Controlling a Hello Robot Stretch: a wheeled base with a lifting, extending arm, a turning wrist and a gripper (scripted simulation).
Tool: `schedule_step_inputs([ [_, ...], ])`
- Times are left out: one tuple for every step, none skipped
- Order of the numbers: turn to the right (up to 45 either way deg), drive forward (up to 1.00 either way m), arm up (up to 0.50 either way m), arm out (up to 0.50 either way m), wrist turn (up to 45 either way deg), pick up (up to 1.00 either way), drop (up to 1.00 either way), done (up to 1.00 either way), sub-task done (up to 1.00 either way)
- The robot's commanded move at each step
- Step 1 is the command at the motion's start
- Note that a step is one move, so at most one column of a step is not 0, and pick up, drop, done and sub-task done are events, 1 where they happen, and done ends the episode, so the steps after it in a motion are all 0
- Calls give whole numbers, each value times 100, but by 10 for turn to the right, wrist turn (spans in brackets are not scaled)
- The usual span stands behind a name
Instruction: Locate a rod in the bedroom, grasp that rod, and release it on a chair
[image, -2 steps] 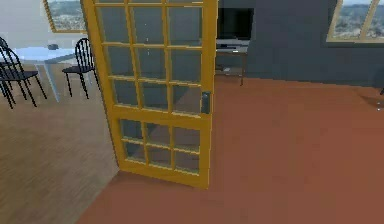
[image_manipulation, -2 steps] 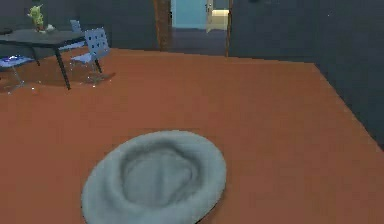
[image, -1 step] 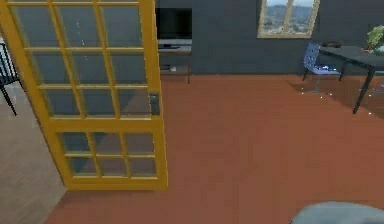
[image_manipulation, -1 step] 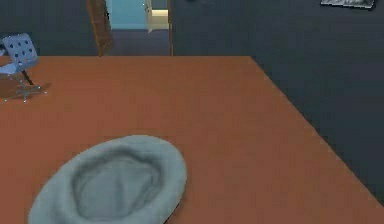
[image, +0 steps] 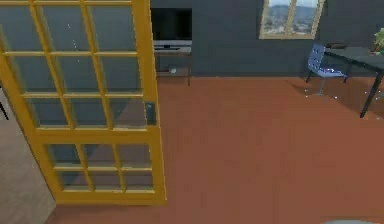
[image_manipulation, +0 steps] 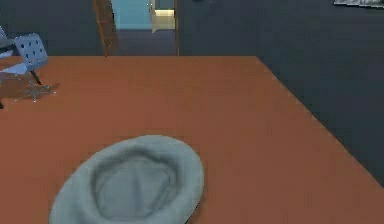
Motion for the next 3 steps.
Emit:
schedule_step_inputs([
  [-450, 0, 0, 0, 0, 0, 0, 0, 0],
  [-330, 0, 0, 0, 0, 0, 0, 0, 0],
  [0, 100, 0, 0, 0, 0, 0, 0, 0],
])
